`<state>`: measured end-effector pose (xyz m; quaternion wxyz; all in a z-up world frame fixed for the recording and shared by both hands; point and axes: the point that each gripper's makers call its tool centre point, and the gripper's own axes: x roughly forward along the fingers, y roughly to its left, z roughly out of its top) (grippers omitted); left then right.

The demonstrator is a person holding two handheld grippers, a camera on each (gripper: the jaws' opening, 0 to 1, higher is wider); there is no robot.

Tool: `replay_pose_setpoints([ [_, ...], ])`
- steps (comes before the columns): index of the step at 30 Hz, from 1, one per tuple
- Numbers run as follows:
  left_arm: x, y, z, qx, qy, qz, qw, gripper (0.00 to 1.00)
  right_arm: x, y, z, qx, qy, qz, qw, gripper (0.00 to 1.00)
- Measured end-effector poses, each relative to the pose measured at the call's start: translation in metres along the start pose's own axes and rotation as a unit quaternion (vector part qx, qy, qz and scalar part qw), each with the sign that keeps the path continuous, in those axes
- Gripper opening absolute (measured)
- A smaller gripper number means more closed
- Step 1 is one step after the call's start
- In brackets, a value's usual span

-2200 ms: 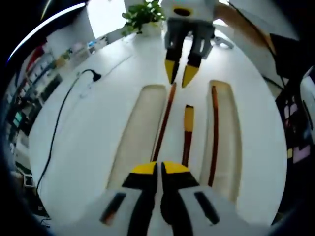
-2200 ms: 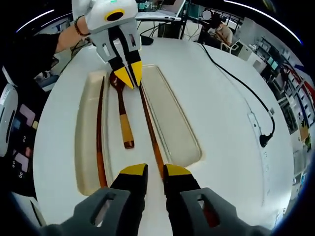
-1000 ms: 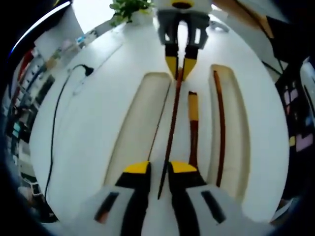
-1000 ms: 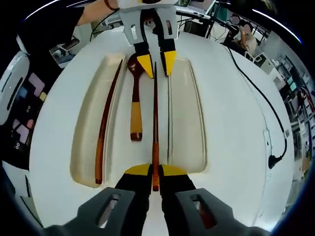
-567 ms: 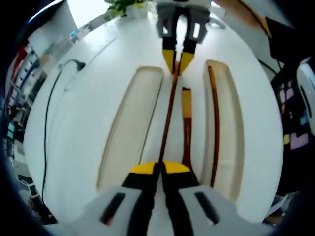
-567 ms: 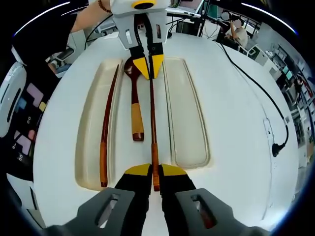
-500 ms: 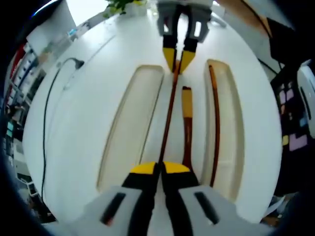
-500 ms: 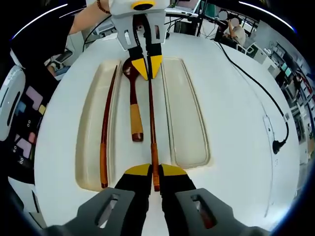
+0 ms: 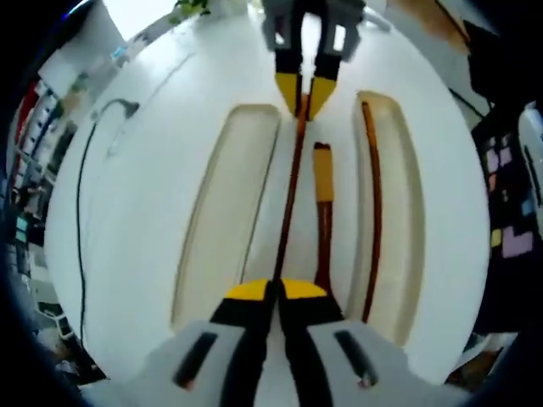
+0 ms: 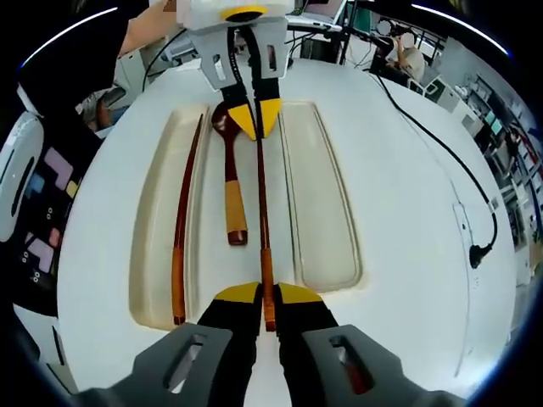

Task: Arrange the utensils inside the cutlery case until each visible utensil rests in its matching compartment.

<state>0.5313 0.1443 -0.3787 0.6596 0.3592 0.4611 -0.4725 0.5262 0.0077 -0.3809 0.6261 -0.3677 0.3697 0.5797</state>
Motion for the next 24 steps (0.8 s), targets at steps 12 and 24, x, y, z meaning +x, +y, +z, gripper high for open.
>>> replay_pose_setpoints([
  [12,0.0004,-0.0046,-0.0005,0.106,-0.007,0.003,0.9944,0.02,0.0021,-0.0011,0.0025,0.008,-0.005,-0.001,0.9999,0.05],
  [24,-0.0036,-0.0052,-0.0022,0.091,-0.024,0.011,0.9955,0.02,-0.0038,0.0031,0.004,-0.006,-0.033,-0.018,0.9993,0.04],
])
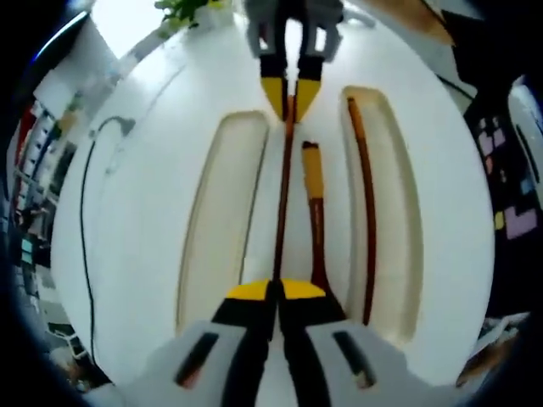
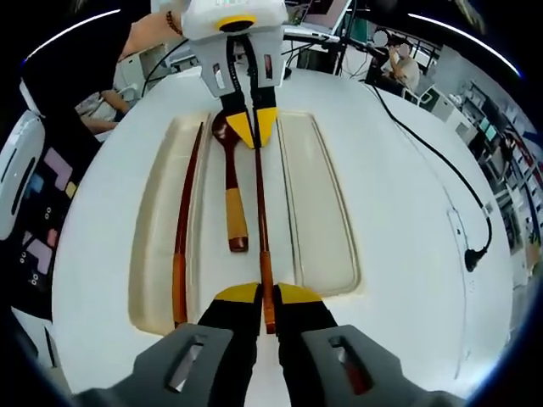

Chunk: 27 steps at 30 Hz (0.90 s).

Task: Arrange the utensils inside the cutlery case until each visible utensil rests in its matching compartment.

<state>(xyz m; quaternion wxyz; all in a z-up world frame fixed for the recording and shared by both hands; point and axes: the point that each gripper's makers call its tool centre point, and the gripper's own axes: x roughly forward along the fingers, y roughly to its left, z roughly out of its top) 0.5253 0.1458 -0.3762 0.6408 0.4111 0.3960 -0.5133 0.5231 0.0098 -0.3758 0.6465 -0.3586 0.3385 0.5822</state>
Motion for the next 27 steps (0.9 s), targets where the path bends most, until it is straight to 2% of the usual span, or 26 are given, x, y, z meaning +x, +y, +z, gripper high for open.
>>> replay_pose_setpoints([
  [4,-0.017,0.001,0.008,-0.026,-0.019,0.004,0.9995,0.02,-0.014,0.0,0.007,-0.004,-0.012,-0.017,0.9998,0.04],
  [9,-0.032,-0.005,0.014,-0.014,-0.026,0.009,0.9995,0.02,-0.027,0.006,0.013,-0.019,-0.02,-0.028,0.9992,0.04],
  [16,-0.04,-0.025,0.019,-0.005,-0.029,0.002,0.9996,0.02,-0.033,0.015,0.012,-0.013,-0.021,-0.028,0.9993,0.05],
  [23,-0.042,-0.046,0.019,-0.01,-0.039,-0.017,0.999,0.02,-0.036,0.037,0.009,-0.014,-0.034,-0.013,0.9992,0.05],
  [27,-0.042,-0.06,0.018,-0.005,-0.032,-0.028,0.9991,0.02,-0.034,0.049,0.008,-0.014,-0.035,-0.005,0.9993,0.05],
])
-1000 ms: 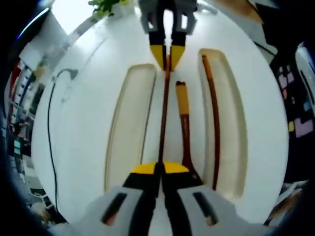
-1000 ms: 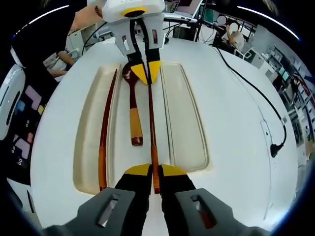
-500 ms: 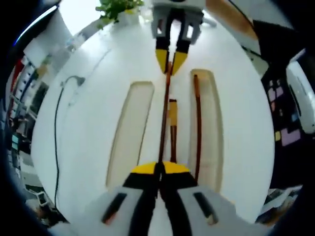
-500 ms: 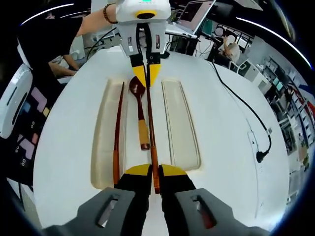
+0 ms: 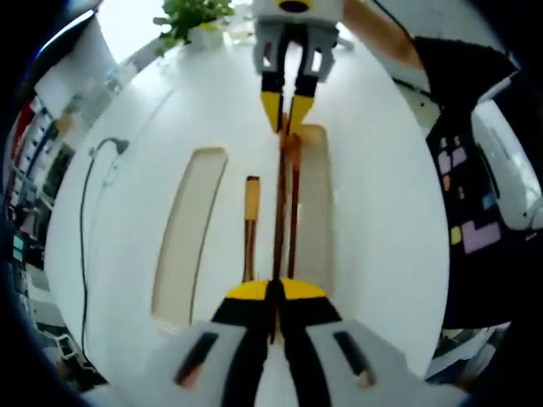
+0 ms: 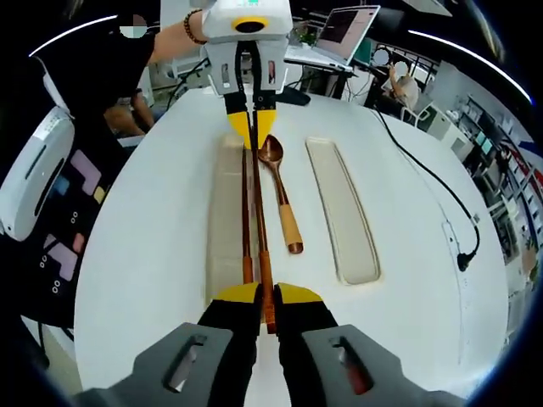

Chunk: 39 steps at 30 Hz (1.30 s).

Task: Arrange the utensils inside the cutlery case until each visible utensil rests in its matching compartment.

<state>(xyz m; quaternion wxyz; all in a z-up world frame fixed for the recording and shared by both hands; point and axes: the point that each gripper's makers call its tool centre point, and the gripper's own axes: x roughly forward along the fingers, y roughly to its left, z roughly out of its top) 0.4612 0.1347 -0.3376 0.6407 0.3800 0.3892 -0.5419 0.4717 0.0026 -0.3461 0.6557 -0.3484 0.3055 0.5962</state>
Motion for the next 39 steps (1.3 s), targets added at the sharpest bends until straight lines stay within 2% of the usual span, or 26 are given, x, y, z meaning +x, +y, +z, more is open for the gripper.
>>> replay_pose_setpoints([
  [6,0.002,-0.01,-0.001,0.003,0.005,-0.009,0.9999,0.02,0.002,0.013,-0.004,0.0,0.016,-0.003,0.9999,0.05],
  [10,0.002,-0.017,-0.004,0.006,0.005,-0.021,0.9998,0.02,-0.001,0.019,-0.002,0.007,0.012,0.0,0.9999,0.05],
  [16,0.003,-0.025,-0.006,-0.017,-0.002,-0.041,0.999,0.02,-0.001,0.026,0.0,0.014,0.006,0.014,0.9998,0.05],
  [19,0.005,-0.028,-0.008,-0.016,-0.002,-0.041,0.999,0.03,0.0,0.028,0.0,0.017,0.006,0.018,0.9997,0.05],
  [28,0.01,-0.028,-0.013,-0.02,0.001,-0.048,0.9987,0.03,0.003,0.033,-0.001,0.029,0.009,0.028,0.9991,0.05],
  [39,0.013,-0.026,-0.016,-0.032,0.0,-0.051,0.9982,0.03,0.005,0.033,0.0,0.048,-0.003,0.03,0.9984,0.05],
])
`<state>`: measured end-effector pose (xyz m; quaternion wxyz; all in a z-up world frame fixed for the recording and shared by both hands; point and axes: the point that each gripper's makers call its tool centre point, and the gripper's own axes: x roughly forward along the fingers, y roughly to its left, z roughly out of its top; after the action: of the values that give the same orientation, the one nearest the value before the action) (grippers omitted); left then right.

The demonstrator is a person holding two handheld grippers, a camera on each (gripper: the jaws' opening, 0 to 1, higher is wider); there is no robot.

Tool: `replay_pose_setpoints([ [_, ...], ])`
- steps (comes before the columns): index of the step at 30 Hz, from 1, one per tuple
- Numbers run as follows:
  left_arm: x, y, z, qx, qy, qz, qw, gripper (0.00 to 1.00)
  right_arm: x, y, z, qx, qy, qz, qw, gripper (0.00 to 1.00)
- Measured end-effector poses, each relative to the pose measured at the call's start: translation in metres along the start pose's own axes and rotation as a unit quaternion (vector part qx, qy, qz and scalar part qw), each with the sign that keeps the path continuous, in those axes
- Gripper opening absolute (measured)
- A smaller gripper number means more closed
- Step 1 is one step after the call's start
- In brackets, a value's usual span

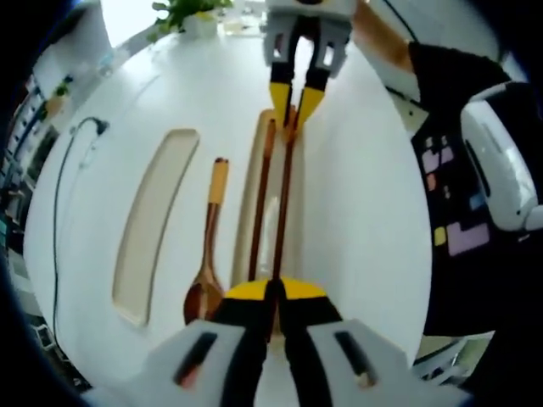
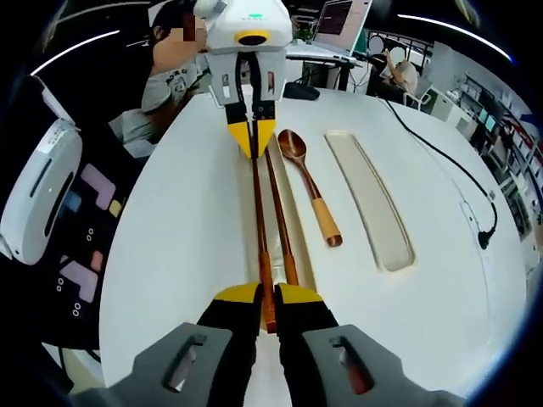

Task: Arrange the utensils inside the cutlery case until each visible utensil rests in its matching compartment.

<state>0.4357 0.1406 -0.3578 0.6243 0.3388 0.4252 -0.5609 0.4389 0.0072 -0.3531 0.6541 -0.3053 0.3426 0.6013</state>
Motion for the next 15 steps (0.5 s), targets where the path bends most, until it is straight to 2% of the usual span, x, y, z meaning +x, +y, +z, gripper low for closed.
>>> replay_pose_setpoints([
  [15,0.0001,-0.0014,-0.003,-0.002,-0.004,-0.003,1.0,0.03,0.0036,0.0006,0.001,0.009,-0.002,0.007,0.9999,0.05],
])
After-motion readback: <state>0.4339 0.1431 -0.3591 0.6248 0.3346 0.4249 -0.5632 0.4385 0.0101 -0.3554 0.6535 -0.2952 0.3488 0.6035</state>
